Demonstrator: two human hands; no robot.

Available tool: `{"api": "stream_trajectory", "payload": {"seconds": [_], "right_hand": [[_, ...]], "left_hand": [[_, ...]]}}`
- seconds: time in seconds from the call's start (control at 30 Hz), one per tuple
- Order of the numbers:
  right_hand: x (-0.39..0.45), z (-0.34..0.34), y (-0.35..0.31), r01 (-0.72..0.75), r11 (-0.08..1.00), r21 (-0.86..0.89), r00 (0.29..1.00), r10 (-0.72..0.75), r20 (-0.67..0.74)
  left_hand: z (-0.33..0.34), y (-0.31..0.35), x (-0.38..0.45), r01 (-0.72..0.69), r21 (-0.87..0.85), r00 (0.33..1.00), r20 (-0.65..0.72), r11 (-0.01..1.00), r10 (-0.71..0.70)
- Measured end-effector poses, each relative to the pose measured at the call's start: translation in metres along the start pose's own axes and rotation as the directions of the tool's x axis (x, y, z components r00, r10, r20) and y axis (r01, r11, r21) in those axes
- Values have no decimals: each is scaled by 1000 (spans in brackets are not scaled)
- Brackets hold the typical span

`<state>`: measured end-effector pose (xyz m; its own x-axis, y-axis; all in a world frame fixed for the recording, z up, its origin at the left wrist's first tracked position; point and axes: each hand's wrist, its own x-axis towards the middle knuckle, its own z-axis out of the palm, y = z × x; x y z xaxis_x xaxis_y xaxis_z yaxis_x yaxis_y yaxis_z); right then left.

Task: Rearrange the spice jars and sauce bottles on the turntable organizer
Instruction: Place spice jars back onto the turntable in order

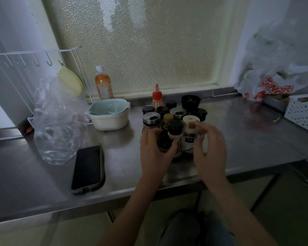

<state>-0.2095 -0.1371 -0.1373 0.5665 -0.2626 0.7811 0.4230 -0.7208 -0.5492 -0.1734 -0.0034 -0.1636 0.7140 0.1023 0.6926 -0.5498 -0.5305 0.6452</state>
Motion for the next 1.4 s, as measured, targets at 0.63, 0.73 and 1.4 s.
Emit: {"api": "stream_trajectory", "payload": {"seconds": [0.63, 0.73, 1.4], "right_hand": [[159, 43, -17, 255, 843, -474, 389, 359, 848], [157, 45, -16, 220, 873, -434, 426, 314, 848], [130, 4, -61, -56, 993, 106, 940, 16, 340]], "left_hand": [[23, 9, -2, 167, -10, 981, 98, 986, -165], [23, 10, -1, 145, -6, 985, 96, 989, -144], [2, 2, -1, 226, -511, 820, -360, 830, -445]]}}
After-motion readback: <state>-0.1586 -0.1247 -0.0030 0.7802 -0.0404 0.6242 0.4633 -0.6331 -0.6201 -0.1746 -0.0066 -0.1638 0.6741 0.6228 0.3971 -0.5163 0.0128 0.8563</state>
